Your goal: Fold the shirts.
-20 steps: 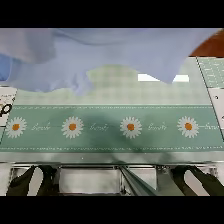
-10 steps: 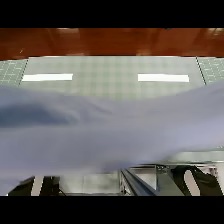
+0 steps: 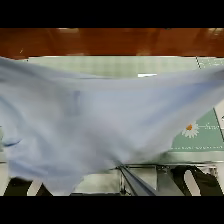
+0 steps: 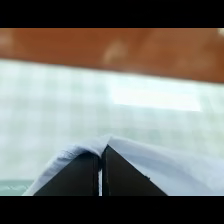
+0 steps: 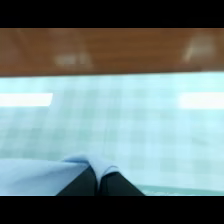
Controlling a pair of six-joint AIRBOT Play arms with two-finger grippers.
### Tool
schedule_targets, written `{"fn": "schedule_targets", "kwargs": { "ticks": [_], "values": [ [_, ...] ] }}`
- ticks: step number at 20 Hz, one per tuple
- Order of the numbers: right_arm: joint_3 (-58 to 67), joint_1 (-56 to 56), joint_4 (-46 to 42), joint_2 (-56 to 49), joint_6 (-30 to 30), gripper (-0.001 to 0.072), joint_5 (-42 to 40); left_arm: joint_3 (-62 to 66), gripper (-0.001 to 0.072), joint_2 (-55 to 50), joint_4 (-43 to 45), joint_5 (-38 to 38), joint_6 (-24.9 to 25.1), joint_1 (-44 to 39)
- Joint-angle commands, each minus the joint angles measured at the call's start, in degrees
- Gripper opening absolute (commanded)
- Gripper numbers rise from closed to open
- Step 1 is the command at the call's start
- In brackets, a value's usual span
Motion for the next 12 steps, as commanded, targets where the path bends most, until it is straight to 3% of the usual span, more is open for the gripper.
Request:
{"fn": "schedule_targets", "kwargs": {
  "ticks": [1,8,12],
  "values": [
    [-5.8,0.0,3.4,-8.8,-4.2,0.0037,-5.7,-4.0,0.0018,-13.6,-6.6,5.2,4.0,-0.3],
    [-4.5,0.0,20.1,-41.6,-14.6,0.0037,-22.1,-1.5,0.0018,-41.9,-9.9,23.0,6.0,-0.3],
    [4.6,0.3,26.5,-58.6,-16.7,0.0037,-23.9,6.5,0.0017,-55.2,-11.3,25.7,4.3,-0.3]
  ]
}}
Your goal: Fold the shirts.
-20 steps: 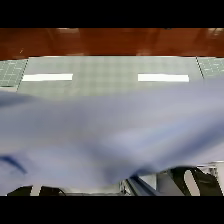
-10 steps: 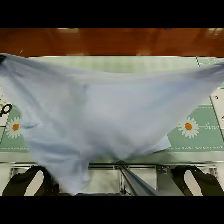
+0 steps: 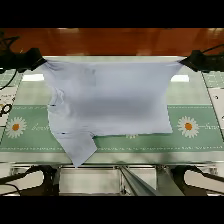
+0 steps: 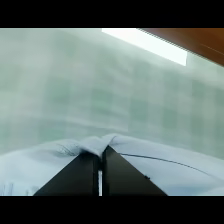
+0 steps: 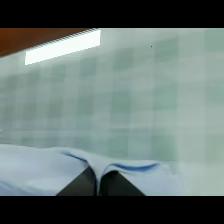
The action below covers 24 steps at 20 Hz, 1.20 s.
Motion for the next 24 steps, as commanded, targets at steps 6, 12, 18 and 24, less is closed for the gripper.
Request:
{"fn": "schedule_targets", "kwargs": {
  "ticks": [6,12,18,24],
  "values": [
    [14.7,3.2,5.8,-23.5,0.0,0.0037,-1.0,9.4,0.0018,-19.2,-3.8,0.2,-5.0,-0.8],
    [15.3,-0.1,3.0,-22.8,0.5,0.0037,7.6,9.4,0.0017,-17.1,-3.9,-9.2,-5.3,2.1],
    [15.0,-1.9,-8.0,-21.5,0.8,0.0037,25.6,2.6,0.0017,-11.6,-2.1,-24.0,4.5,2.4],
    [10.1,0.6,-12.3,-21.6,2.1,0.0037,24.0,-7.0,0.0017,-11.5,0.3,-24.9,4.4,2.4]
  ]
}}
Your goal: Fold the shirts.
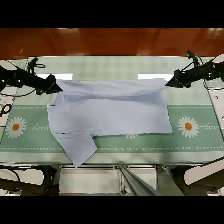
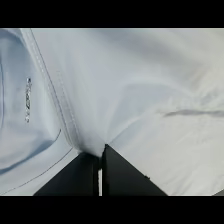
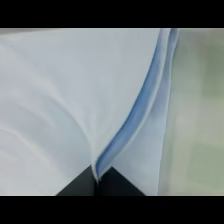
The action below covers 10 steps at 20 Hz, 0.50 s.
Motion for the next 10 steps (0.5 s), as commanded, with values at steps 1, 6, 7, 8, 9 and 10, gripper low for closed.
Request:
{"fn": "schedule_targets", "kwargs": {
  "ticks": [1,6,7,8,9,10],
  "values": [
    [-1.9,0.6,-2.9,0.0,0.7,0.0037,0.5,-4.0,0.0017,0.2,2.1,-2.5,0.6,0.1],
    [-1.8,0.6,-4.4,0.0,2.1,0.0037,0.5,-4.1,0.0017,0.3,2.0,-3.8,0.6,0.3],
    [-1.8,0.6,-4.9,0.0,2.5,0.0037,0.5,-4.1,0.0017,0.3,2.1,-4.3,0.7,0.6],
    [-1.8,0.6,-5.4,0.0,2.8,0.0037,0.5,-4.1,0.0017,0.3,2.4,-4.8,0.7,0.8],
    [-1.9,0.6,-5.4,0.0,2.8,0.0038,0.6,-4.1,0.0017,0.3,2.9,-5.0,0.6,1.0],
    [-1.9,0.7,-5.3,0.0,2.8,0.0037,0.6,-4.1,0.0017,0.3,3.1,-5.3,0.6,1.1]
  ]
}}
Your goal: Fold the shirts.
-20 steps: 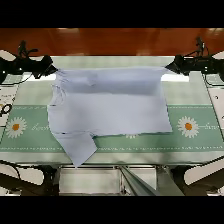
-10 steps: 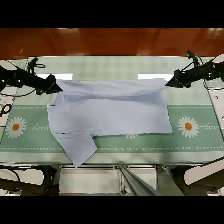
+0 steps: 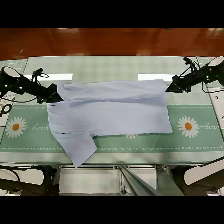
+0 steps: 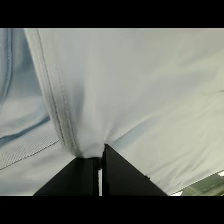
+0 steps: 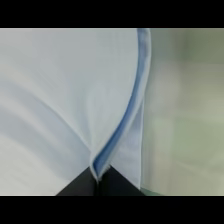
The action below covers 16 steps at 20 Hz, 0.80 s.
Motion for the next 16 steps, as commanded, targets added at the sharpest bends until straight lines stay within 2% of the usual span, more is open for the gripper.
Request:
{"fn": "schedule_targets", "kwargs": {
  "ticks": [1,4,5,6,7,10,12,14,16],
  "values": [
    [0.0,0.1,-0.8,0.0,1.0,0.0038,0.2,-0.2,0.0017,0.0,1.1,-1.2,0.0,0.5],
    [0.0,0.1,-0.8,0.0,1.7,0.0038,-0.1,-0.1,0.0019,-0.1,1.1,-1.1,0.3,0.8],
    [0.0,0.1,-0.7,0.0,2.3,0.0072,0.1,-0.1,0.0086,0.0,1.2,-1.1,0.2,1.3],
    [0.0,0.1,-0.7,0.0,3.3,0.0263,0.7,0.0,0.0311,0.0,1.2,-1.6,-0.2,1.9],
    [0.0,0.1,-0.7,0.0,3.2,0.0413,2.5,0.8,0.0506,0.0,1.6,-3.2,-1.0,2.8],
    [0.0,-1.0,-4.1,1.4,5.6,0.0407,7.0,4.6,0.0508,2.1,2.0,-8.7,-3.3,6.4],
    [-0.7,-2.6,-7.5,4.7,7.6,0.0407,7.5,4.3,0.0508,7.3,2.4,-9.0,-3.4,9.1],
    [-6.7,-4.6,-7.8,10.4,7.6,0.0407,3.8,0.1,0.0508,14.7,5.6,-8.2,-2.8,11.4],
    [-18.3,-7.0,-6.6,17.7,7.5,0.0407,-3.0,-9.2,0.0508,23.1,6.7,-4.8,-2.8,14.5]
  ]
}}
